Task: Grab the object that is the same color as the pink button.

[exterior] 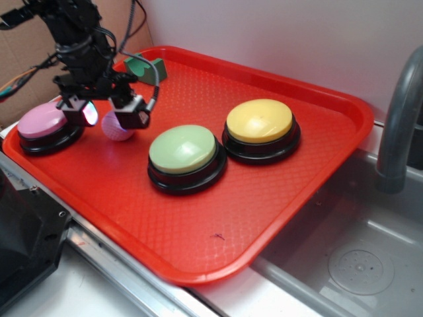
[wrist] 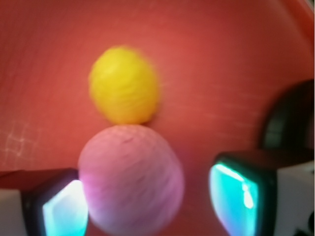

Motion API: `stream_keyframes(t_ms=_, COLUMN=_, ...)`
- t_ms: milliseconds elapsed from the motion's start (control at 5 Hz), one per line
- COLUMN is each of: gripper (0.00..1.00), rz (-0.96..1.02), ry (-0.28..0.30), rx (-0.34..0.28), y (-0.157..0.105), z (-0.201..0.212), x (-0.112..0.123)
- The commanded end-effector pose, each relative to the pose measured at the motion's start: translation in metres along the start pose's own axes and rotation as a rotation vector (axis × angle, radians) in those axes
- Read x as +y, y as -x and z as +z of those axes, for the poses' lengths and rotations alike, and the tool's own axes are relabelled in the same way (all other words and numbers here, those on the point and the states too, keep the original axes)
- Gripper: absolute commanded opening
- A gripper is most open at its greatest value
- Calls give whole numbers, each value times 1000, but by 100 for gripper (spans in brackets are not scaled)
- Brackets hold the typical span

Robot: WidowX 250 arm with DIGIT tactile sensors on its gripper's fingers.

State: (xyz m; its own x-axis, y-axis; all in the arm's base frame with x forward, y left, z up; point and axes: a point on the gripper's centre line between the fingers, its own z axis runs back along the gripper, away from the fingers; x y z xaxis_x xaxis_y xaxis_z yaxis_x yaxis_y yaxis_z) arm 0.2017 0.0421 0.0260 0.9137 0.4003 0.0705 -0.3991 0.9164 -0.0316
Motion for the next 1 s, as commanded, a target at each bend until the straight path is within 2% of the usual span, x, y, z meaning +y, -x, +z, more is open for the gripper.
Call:
stream_keyframes(t_ms=0, gripper=0, rz=-65, ry=-9, rx=-38, y=-10, z=6, x=-14)
stream_keyframes(t_ms=200, gripper=0, rz=-126, ry=-8, rx=-52, y=-7, z=47, x=-10)
stream_keyframes(t_ms=400, gripper=0, rz=-234, ry=56, rx=-95, y=10, z=98, x=-4)
stream_keyframes(t_ms=600, gripper=0, rz=-278, ry=3, rx=-101, y=24, z=150, x=1)
stream_keyframes(t_ms=800, gripper=0, rz=-287, ry=-58, rx=-90, y=15, z=199, x=-6)
